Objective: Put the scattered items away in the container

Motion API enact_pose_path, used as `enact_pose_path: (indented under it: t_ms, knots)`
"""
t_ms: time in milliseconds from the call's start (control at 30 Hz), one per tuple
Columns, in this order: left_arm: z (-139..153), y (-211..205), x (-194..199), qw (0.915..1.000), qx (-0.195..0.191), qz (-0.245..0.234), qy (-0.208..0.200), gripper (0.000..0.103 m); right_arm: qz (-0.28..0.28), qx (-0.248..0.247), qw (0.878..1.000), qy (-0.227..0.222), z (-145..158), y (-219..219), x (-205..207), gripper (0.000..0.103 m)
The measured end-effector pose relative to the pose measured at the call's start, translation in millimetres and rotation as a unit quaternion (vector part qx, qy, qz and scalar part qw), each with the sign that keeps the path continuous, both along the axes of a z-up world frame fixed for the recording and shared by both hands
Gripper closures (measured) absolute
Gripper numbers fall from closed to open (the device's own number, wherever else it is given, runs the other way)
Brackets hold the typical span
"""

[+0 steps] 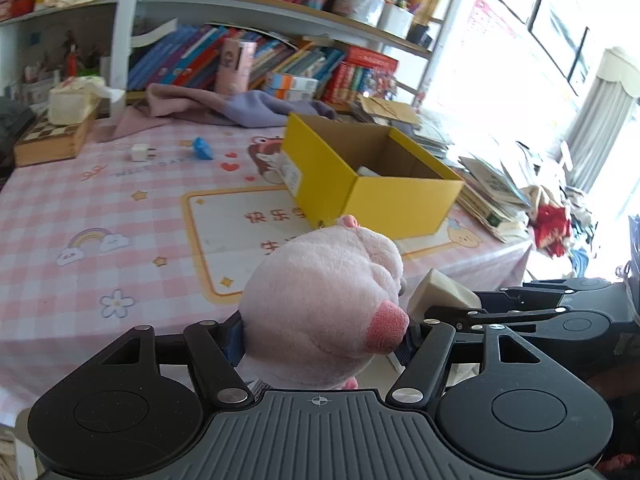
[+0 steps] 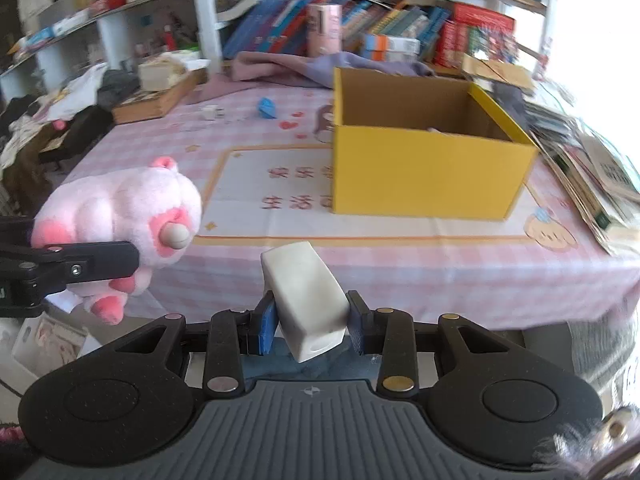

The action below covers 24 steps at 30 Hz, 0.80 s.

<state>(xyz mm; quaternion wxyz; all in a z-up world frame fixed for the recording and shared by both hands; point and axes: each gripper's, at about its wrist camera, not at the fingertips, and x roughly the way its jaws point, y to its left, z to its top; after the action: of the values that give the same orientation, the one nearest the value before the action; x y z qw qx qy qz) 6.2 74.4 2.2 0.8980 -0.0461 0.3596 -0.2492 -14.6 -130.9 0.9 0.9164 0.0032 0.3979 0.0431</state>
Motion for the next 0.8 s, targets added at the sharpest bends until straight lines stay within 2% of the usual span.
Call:
enact_pose_path:
  t_ms: [467, 533, 600, 800]
  knots:
    - [-3.5, -45.3, 12.9, 0.9981, 0.010, -0.060, 0.010, 0.035, -0.053, 0.001, 0.999, 0.010, -4.6, -38.2, -10.2, 0.074]
    - [-3.3, -52.0, 15.7, 0.9975, 0.012, -0.069, 0.010, 0.035, -0.058, 0.002, 0.998, 0.010, -4.6, -43.7, -8.8, 0.077]
    - [-3.0, -59.2, 18.5, 0.9969, 0.014, -0.077, 0.008, 0.035, -0.061, 0.007, 0.998, 0.010, -5.4, -50.4, -7.4, 0.102]
    - [-0.9, -67.8, 22.6, 0.9969, 0.016, -0.077, 0.001, 0.035, -0.103, 0.030, 0.994, -0.006, 0.3, -77.6, -5.2, 0.102]
